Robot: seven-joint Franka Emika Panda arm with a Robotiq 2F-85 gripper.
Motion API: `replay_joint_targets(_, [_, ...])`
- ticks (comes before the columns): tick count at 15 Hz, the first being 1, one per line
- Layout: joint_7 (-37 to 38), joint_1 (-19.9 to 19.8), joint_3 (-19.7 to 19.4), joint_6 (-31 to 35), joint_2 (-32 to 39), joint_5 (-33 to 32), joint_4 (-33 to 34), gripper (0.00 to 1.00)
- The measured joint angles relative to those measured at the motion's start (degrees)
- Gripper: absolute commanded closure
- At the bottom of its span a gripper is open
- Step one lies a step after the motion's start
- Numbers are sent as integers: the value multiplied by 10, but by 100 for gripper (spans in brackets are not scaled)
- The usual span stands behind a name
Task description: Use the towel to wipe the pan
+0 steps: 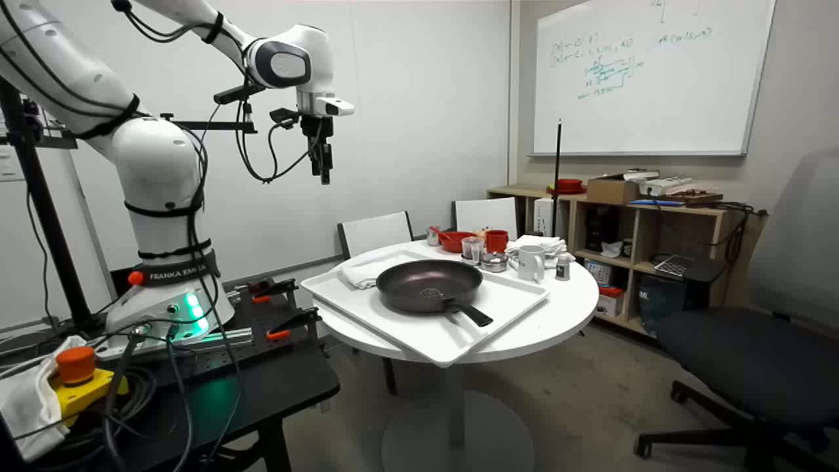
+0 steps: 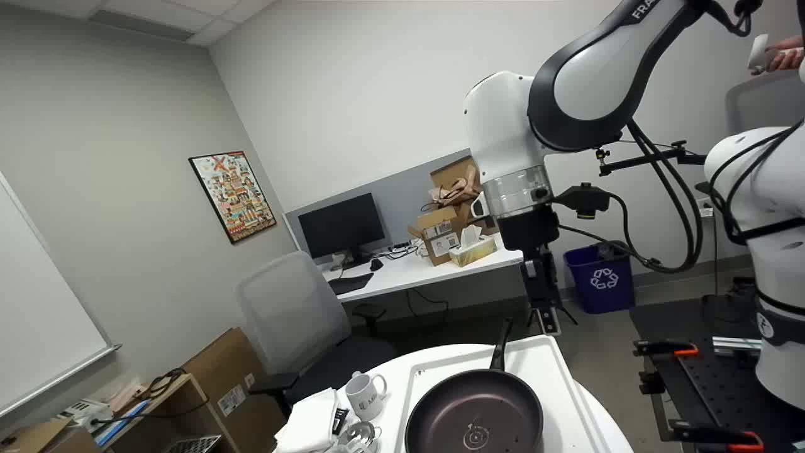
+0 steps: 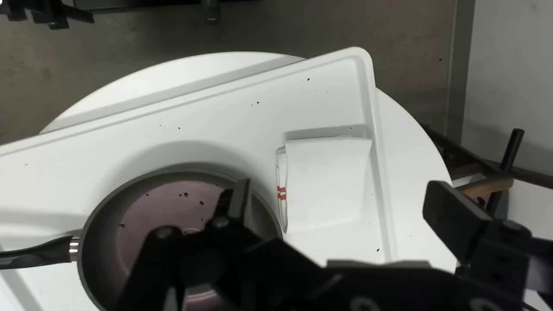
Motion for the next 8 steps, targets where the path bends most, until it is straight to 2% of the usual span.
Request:
replay_joint_targets(5, [0,0,0,1,6,0,1,0])
replay_joint_targets(8, [0,0,2,14,35,0,11,0])
